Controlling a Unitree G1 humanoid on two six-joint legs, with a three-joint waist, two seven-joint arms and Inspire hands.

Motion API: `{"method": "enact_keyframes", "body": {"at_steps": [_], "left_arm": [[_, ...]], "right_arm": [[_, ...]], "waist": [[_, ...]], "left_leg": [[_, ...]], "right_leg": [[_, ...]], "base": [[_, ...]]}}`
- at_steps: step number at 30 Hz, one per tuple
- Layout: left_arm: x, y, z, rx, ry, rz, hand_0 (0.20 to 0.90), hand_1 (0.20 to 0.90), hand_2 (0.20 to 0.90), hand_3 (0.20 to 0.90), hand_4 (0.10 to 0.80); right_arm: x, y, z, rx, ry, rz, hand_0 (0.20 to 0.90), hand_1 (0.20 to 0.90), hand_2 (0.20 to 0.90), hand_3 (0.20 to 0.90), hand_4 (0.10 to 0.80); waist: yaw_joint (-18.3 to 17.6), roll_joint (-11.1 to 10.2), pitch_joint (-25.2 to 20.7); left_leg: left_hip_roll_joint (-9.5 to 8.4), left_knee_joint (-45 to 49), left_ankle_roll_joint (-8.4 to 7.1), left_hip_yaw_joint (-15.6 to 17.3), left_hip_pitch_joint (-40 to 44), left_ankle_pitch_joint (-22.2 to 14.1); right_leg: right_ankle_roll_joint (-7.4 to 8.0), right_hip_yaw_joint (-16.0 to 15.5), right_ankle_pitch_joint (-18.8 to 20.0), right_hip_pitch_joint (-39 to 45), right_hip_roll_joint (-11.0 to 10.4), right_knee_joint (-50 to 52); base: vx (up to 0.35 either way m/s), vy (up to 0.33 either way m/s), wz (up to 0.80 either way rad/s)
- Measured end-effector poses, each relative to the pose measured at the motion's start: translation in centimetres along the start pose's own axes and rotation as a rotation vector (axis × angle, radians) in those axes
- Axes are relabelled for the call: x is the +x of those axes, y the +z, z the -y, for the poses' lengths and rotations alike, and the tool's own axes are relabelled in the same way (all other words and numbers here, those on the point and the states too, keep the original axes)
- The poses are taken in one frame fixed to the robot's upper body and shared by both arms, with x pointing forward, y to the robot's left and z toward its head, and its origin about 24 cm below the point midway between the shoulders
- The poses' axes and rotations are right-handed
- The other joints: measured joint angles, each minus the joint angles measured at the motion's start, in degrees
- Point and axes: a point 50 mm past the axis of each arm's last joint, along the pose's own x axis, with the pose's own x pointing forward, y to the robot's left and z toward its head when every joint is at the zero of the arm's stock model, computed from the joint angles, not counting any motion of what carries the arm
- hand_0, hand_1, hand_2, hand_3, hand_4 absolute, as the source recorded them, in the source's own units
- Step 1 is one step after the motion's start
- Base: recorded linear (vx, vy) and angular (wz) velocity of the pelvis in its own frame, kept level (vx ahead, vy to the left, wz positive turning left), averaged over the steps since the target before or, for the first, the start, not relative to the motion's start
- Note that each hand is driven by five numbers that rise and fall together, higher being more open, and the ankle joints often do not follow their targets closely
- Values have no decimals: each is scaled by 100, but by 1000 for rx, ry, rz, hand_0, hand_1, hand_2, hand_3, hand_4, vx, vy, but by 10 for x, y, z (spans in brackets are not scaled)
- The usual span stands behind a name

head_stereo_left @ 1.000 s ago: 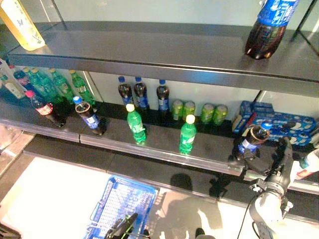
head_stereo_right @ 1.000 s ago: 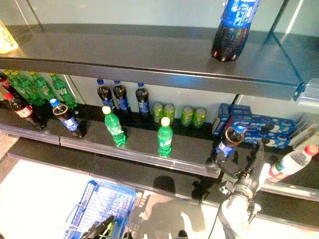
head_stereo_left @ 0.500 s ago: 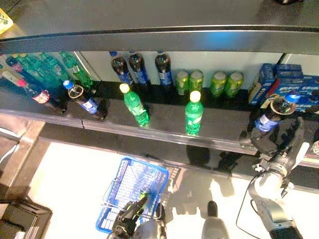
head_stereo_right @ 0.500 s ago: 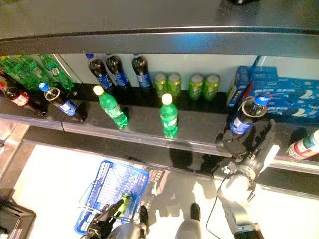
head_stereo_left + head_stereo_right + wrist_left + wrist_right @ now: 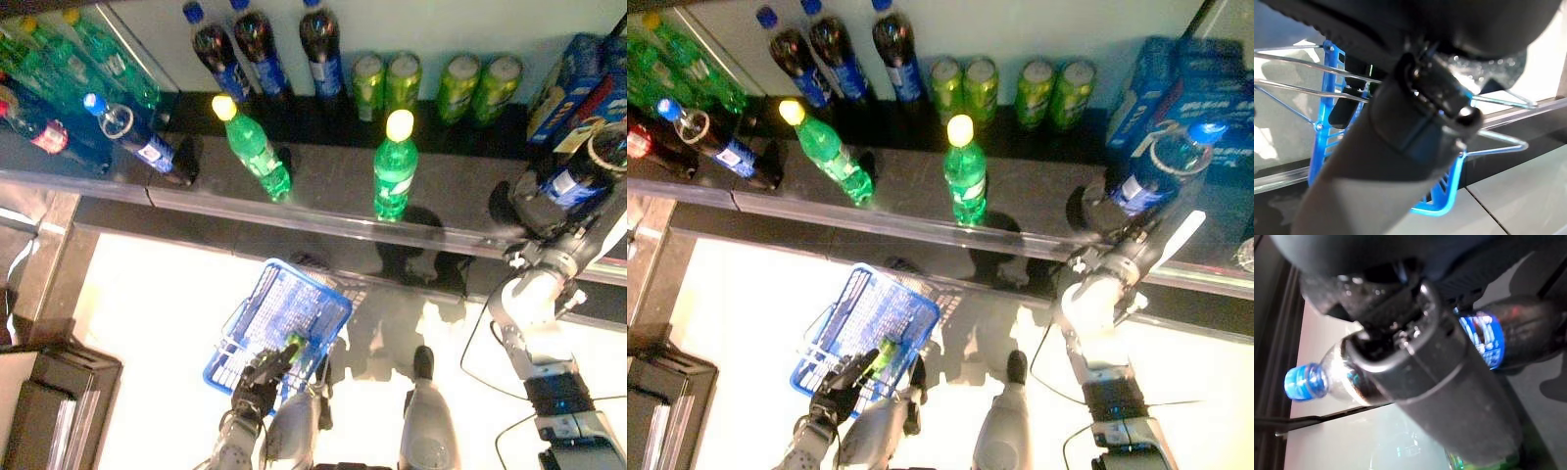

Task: Pick up the drink and place into the basket.

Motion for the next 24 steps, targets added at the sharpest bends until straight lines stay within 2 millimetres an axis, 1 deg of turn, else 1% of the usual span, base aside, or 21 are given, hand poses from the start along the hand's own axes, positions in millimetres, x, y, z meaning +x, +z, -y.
{"method": "enact_keyframes", "body": {"at_steps": [1, 6, 10, 11, 12, 13, 17, 24], "left_arm": [[2, 4, 3, -1, -15, 8, 300, 300, 300, 200, 100], [7, 10, 11, 12, -45, 19, 300, 300, 300, 200, 100], [7, 12, 10, 15, -44, 21, 300, 300, 300, 200, 100], [7, 12, 10, 18, -45, 20, 300, 300, 300, 200, 100], [7, 12, 10, 19, -45, 20, 300, 300, 300, 200, 100], [8, 13, 10, 18, -44, 20, 300, 300, 300, 200, 100], [8, 13, 10, 5, -44, 20, 300, 300, 300, 200, 100], [8, 13, 10, 2, -42, 16, 300, 300, 300, 200, 100]], "right_arm": [[5, 6, -5, 21, -2, 13, 900, 900, 900, 900, 800], [18, 15, -16, 70, -18, 10, 900, 900, 900, 900, 800], [23, 13, -17, 84, -37, -23, 900, 900, 900, 900, 800], [25, 12, -17, 83, -45, -32, 721, 721, 721, 691, 591], [26, 11, -17, 85, -50, -39, 615, 615, 615, 568, 468], [29, 10, -18, 95, -62, -57, 300, 300, 300, 200, 100], [36, 11, -15, 118, -99, -78, 300, 300, 300, 200, 100], [37, 9, -13, 130, -113, -95, 300, 300, 300, 200, 100]], "waist": [[0, -6, 29], [23, -6, 170], [59, -15, 177], [69, -15, 177], [75, -15, 177], [86, -15, 177], [157, -15, 177], [165, -15, 177]], "left_leg": [[-2, 33, -2, 1, -104, 2], [8, 112, -1, -15, -242, 2], [7, 109, -1, -16, -254, 1], [7, 109, -1, -15, -259, 1], [6, 110, -1, -15, -261, 1], [5, 110, -1, -15, -262, 1], [1, 111, -1, -16, -262, 1], [-32, 121, 11, -14, -261, -6]], "right_leg": [[-9, 11, -5, -123, -2, 71], [-25, 11, -6, -264, 2, 166], [-30, 10, -9, -279, 2, 168], [-31, 10, -9, -285, 1, 170], [-31, 10, -9, -289, 1, 173], [-31, 11, -9, -290, 0, 175], [-32, 11, -10, -292, -2, 179], [-30, 8, -11, -293, -33, 201]], "base": [[-57, -28, -1], [-50, -30, 1], [-18, -9, 0], [0, 0, 0], [0, 0, 0], [0, 0, 0], [5, 20, 0], [2, 7, 0]]}}
